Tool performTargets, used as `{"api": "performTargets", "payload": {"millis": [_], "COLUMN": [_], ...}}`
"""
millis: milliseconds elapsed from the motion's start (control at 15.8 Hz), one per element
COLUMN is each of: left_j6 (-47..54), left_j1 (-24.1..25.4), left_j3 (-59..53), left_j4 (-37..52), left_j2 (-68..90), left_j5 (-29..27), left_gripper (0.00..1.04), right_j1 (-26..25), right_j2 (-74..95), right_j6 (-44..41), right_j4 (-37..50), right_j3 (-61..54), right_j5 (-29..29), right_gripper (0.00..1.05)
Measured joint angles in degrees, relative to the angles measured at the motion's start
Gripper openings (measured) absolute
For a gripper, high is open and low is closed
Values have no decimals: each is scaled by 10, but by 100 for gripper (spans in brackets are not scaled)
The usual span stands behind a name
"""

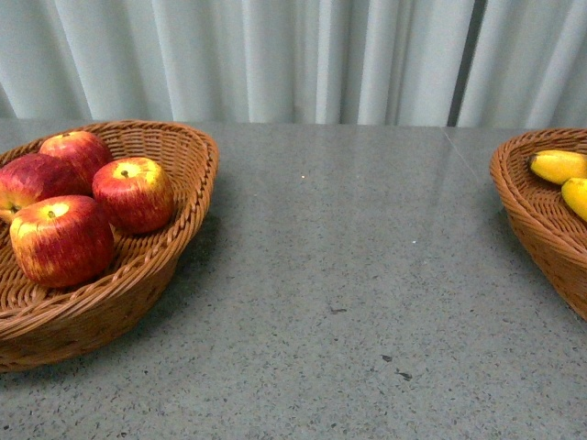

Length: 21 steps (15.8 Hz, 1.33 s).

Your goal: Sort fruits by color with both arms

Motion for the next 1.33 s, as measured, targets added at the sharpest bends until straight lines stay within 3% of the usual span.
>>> {"api": "performTargets", "payload": {"millis": [63, 127, 253, 443, 570, 633, 1140, 1267, 1330], "left_j6": [0, 0, 0, 0, 0, 0, 0, 0, 0], "left_j1": [0, 0, 0, 0, 0, 0, 0, 0, 0], "left_j3": [0, 0, 0, 0, 0, 0, 0, 0, 0], "left_j4": [0, 0, 0, 0, 0, 0, 0, 0, 0], "left_j2": [0, 0, 0, 0, 0, 0, 0, 0, 0], "left_j5": [0, 0, 0, 0, 0, 0, 0, 0, 0], "left_gripper": [98, 98, 98, 98, 98, 98, 98, 98, 98], "right_j1": [5, 40, 46, 44, 44, 44, 44, 44, 44], "right_j2": [-45, -122, -259, -371, -417, -428, -494, -578, -580], "right_j6": [18, 68, 106, 117, 119, 120, 120, 120, 120], "right_j4": [6, 36, 6, -11, 10, 13, 16, -55, -47], "right_j3": [-24, -79, -195, -294, -341, -358, -433, -449, -449], "right_j5": [-3, 110, 192, 195, 195, 195, 195, 194, 194], "right_gripper": [97, 84, 60, 34, 6, 2, 2, 2, 2]}}
